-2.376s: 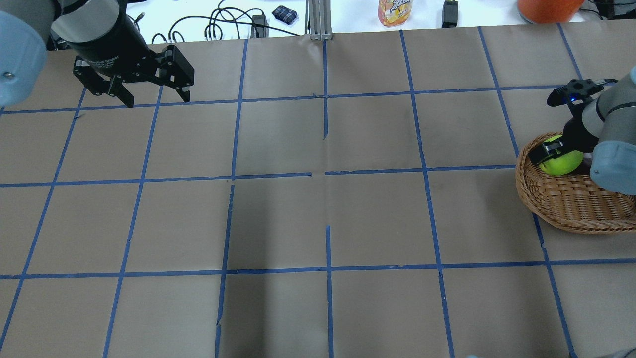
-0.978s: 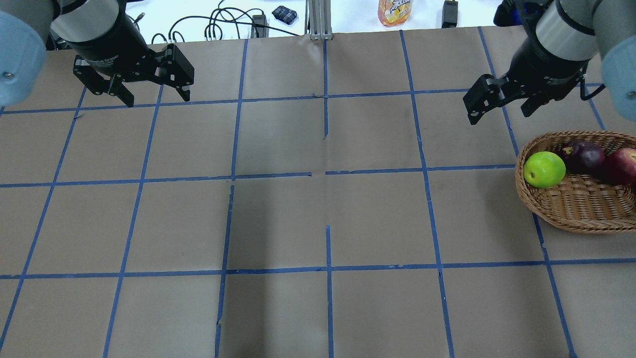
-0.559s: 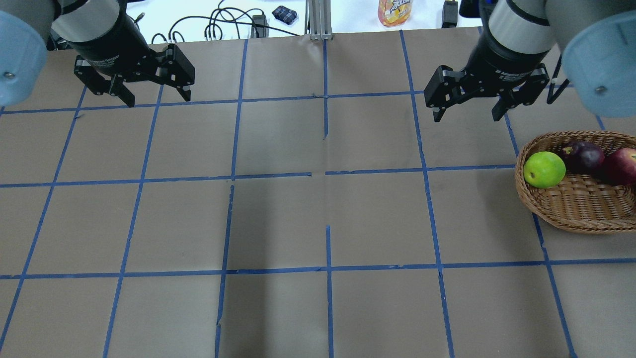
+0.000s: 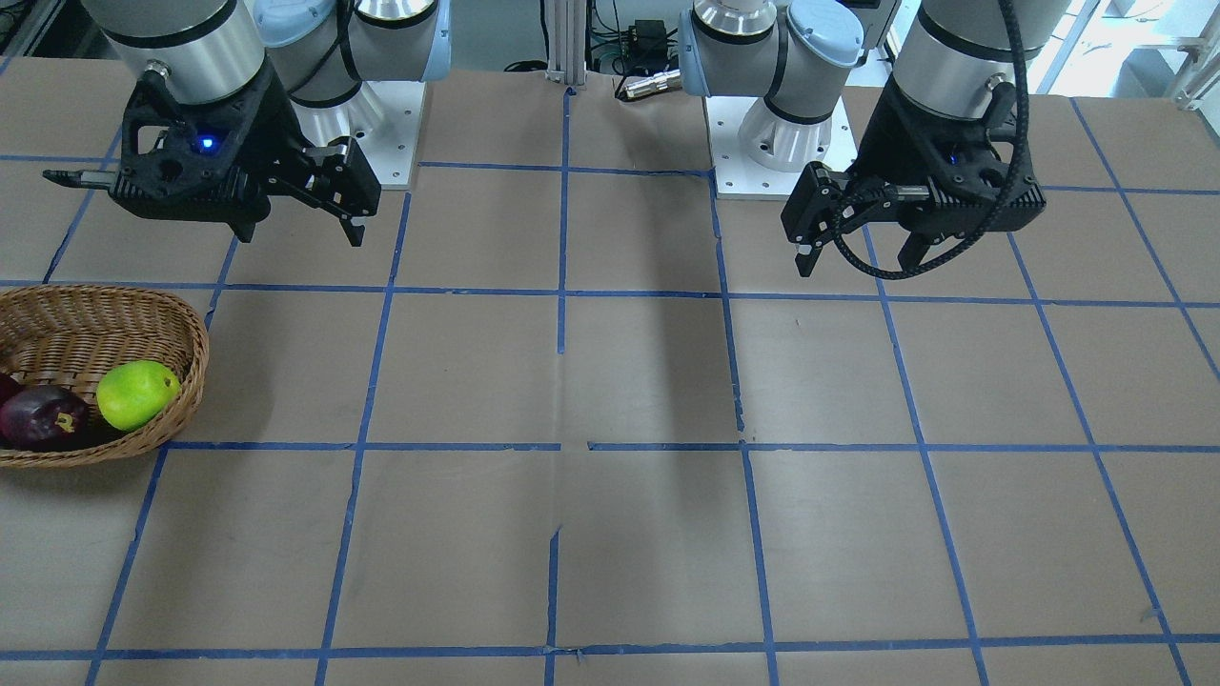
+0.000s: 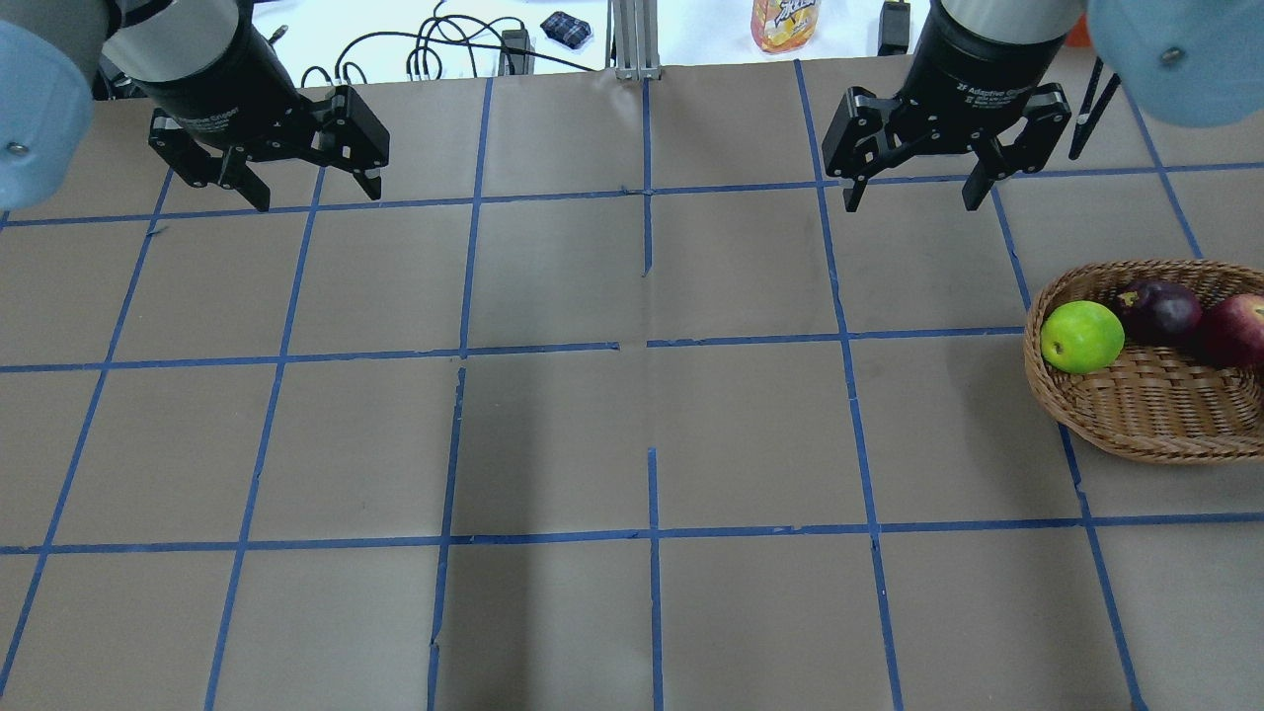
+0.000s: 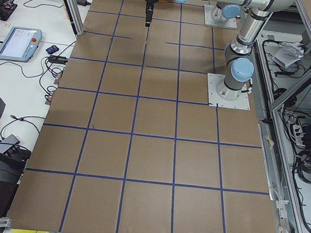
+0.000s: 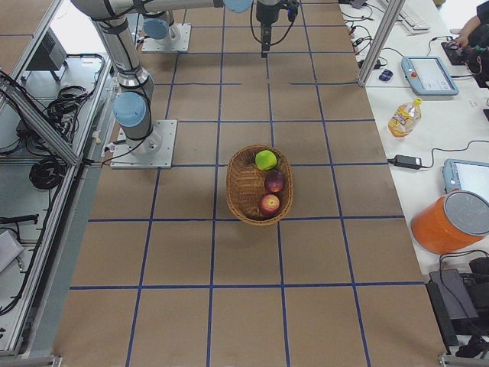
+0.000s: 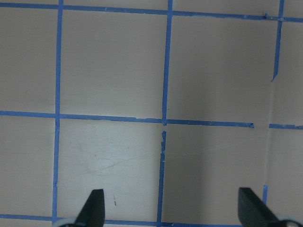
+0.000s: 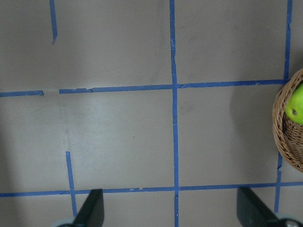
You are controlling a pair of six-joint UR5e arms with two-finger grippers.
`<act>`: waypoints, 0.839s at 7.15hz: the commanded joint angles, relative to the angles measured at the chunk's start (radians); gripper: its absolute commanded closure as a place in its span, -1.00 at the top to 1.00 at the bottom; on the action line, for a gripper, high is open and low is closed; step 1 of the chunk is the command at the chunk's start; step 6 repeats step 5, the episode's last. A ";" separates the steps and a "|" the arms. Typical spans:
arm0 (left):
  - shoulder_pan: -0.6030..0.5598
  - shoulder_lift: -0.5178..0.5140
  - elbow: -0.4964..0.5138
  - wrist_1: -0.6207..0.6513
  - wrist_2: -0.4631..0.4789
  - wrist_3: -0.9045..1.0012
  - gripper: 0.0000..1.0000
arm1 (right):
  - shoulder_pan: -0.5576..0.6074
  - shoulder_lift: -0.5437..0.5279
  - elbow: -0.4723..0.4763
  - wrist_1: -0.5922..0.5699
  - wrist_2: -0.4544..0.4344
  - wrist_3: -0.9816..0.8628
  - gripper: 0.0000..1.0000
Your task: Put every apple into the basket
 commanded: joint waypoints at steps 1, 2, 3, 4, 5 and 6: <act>-0.001 0.003 0.007 -0.001 -0.002 -0.001 1.00 | 0.000 0.004 0.012 -0.010 0.008 -0.009 1.00; -0.001 0.006 0.000 -0.001 -0.001 0.001 1.00 | 0.000 0.004 0.012 -0.036 0.000 -0.008 1.00; -0.001 0.005 -0.004 0.000 -0.001 0.001 1.00 | 0.000 0.004 0.014 -0.036 -0.004 -0.008 1.00; -0.001 0.006 -0.006 0.000 -0.001 -0.001 1.00 | 0.000 0.004 0.017 -0.036 -0.004 -0.009 1.00; -0.001 0.008 -0.007 0.000 -0.001 0.001 1.00 | 0.000 0.006 0.015 -0.036 -0.004 -0.011 1.00; -0.001 0.008 -0.007 0.000 -0.001 0.001 1.00 | 0.000 0.006 0.015 -0.036 -0.004 -0.011 1.00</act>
